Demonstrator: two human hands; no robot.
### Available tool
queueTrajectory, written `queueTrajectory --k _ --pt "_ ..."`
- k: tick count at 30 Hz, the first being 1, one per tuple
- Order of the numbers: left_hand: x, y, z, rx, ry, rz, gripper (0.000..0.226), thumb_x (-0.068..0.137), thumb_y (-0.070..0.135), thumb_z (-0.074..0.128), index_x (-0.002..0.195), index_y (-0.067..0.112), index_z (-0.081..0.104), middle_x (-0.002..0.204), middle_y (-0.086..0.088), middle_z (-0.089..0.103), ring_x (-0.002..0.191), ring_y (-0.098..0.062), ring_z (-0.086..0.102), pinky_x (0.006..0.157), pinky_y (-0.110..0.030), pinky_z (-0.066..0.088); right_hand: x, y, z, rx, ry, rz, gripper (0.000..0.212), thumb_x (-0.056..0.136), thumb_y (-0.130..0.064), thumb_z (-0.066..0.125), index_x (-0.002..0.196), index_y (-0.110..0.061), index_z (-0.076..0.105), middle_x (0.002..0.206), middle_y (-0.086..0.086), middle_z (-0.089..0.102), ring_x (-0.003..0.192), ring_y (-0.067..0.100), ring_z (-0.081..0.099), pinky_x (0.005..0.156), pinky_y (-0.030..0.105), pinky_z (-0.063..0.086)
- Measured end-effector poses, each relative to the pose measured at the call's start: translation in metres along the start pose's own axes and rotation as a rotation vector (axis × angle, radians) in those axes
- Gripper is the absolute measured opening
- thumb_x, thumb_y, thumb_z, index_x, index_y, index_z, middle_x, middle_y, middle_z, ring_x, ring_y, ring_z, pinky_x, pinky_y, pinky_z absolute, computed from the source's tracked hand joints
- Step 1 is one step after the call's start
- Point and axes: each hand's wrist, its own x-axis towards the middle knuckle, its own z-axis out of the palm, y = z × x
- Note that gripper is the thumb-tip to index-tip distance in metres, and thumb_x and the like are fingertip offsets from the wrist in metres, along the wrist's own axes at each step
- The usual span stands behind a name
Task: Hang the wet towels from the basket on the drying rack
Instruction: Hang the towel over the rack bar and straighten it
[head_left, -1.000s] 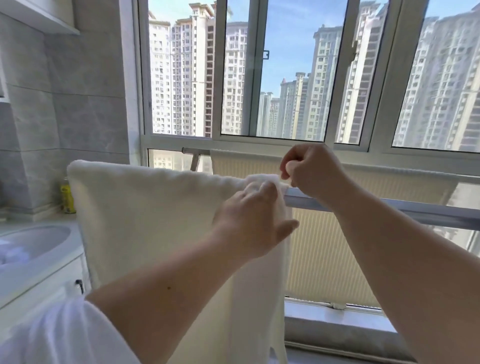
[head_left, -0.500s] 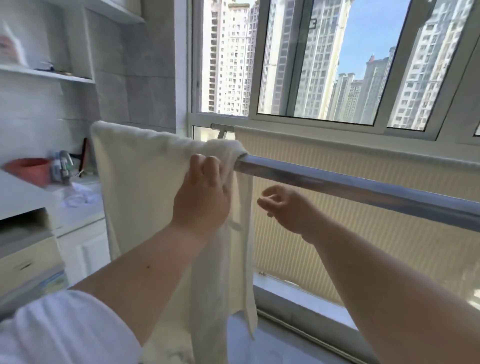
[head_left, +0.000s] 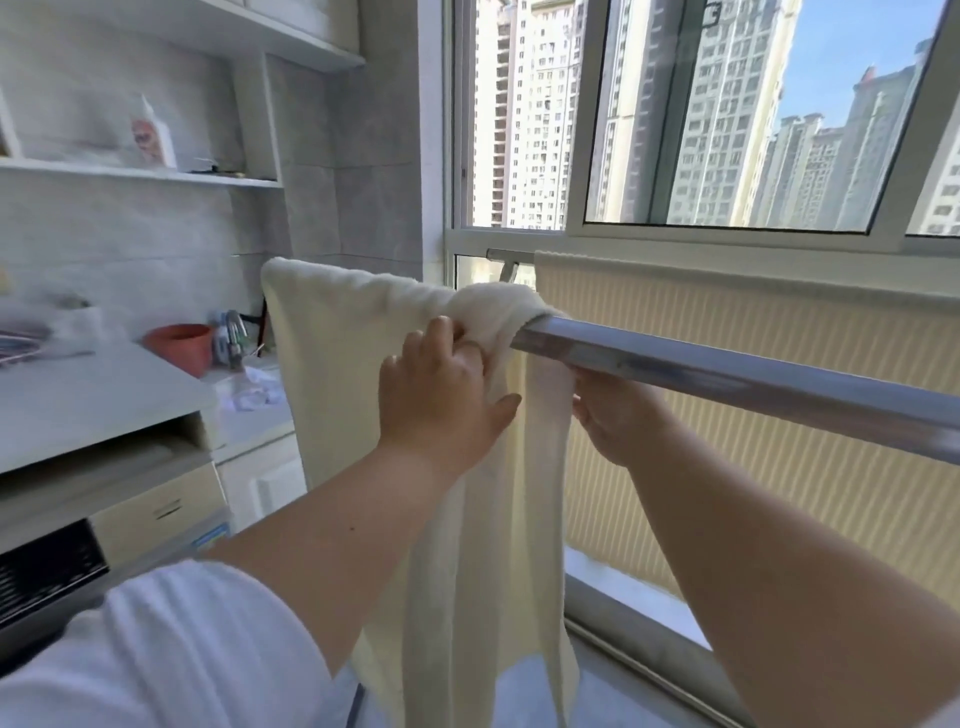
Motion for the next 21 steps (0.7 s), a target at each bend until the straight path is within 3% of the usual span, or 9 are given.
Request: queueTrajectory --k 2,4,6,9,11,14,16,18,21 --pt "0.003 0.001 0.0 0.011 0.066 0.015 0.026 0.079 0.033 0.058 0.089 0.01 0.064 0.109 -0.007 0.051 0.095 -0.032 0.049 0.071 -0.036 0.032 0.005 0.0 -0.008 0.054 -0.084 -0.026 0.026 0.097 -0.002 0.041 0.08 -0.01 0.059 0.062 -0.009 0.065 0.063 0.007 0.062 0.062 0.023 0.052" --pt "0.005 -0.001 -0.007 -0.042 0.077 -0.019 0.02 0.081 0.026 0.055 0.087 0.008 0.061 0.109 -0.01 0.052 0.093 -0.033 0.05 0.069 -0.035 0.033 0.013 0.0 -0.02 0.106 -0.155 -0.065 0.011 0.09 -0.019 0.055 0.087 -0.012 0.063 0.07 -0.008 0.068 0.066 0.007 0.064 0.063 0.027 0.054" --pt "0.007 -0.003 -0.02 -0.143 0.125 -0.069 0.017 0.087 0.026 0.051 0.091 0.01 0.055 0.109 -0.012 0.052 0.092 -0.032 0.051 0.066 -0.033 0.035 0.017 -0.003 -0.036 0.161 -0.186 -0.107 0.031 0.075 -0.036 0.074 0.098 -0.016 0.068 0.083 -0.006 0.071 0.074 0.01 0.066 0.065 0.029 0.054" --pt "0.011 0.001 -0.054 -0.282 0.241 -0.172 0.01 0.095 0.024 0.045 0.094 0.014 0.048 0.089 -0.006 0.056 0.078 -0.027 0.05 0.054 -0.019 0.027 0.023 -0.004 -0.05 0.118 -0.317 -0.041 0.05 0.069 -0.041 0.077 0.112 -0.018 0.068 0.097 -0.005 0.072 0.086 0.01 0.066 0.072 0.023 0.054" --pt "0.019 0.017 -0.072 -0.33 0.246 -0.224 0.007 0.096 0.022 0.043 0.095 0.016 0.046 0.08 0.0 0.054 0.074 -0.022 0.043 0.054 -0.011 0.03 0.025 -0.013 -0.051 0.032 -0.277 -0.062 0.031 0.073 -0.034 0.074 0.101 -0.019 0.075 0.085 -0.008 0.071 0.077 0.004 0.064 0.068 0.017 0.051" --pt "0.033 0.041 -0.09 -0.445 0.236 -0.201 0.009 0.096 0.027 0.045 0.091 0.019 0.043 0.076 0.004 0.049 0.076 -0.022 0.045 0.053 -0.026 0.023 0.029 -0.033 -0.046 -0.04 -0.185 -0.027 0.013 0.09 -0.017 0.059 0.092 -0.013 0.07 0.074 0.0 0.058 0.068 0.011 0.057 0.068 0.025 0.045" --pt "0.034 0.05 -0.098 -0.405 0.079 -0.173 0.018 0.092 0.038 0.051 0.095 0.021 0.047 0.081 0.004 0.05 0.081 -0.02 0.048 0.057 -0.026 0.026 0.029 -0.05 -0.052 -0.021 -0.065 -0.028 0.012 0.093 -0.018 0.055 0.086 -0.017 0.065 0.08 0.0 0.06 0.076 0.016 0.059 0.071 0.026 0.048" --pt "0.029 0.057 -0.105 -0.243 -0.166 -0.213 0.041 0.079 0.052 0.062 0.107 0.024 0.05 0.089 0.006 0.05 0.086 -0.018 0.05 0.064 -0.027 0.038 0.03 -0.064 -0.063 0.07 0.033 -0.022 0.019 0.097 -0.01 0.048 0.087 -0.016 0.063 0.078 0.0 0.063 0.069 0.014 0.06 0.059 0.019 0.051" --pt "0.024 0.063 -0.098 0.204 -0.432 -0.276 0.04 0.078 0.041 0.064 0.11 0.018 0.057 0.079 0.002 0.051 0.072 -0.018 0.051 0.067 -0.027 0.042 0.028 -0.073 -0.071 0.129 0.049 -0.085 0.029 0.095 -0.002 0.045 0.08 -0.021 0.062 0.078 -0.001 0.062 0.07 0.012 0.057 0.062 0.023 0.049"
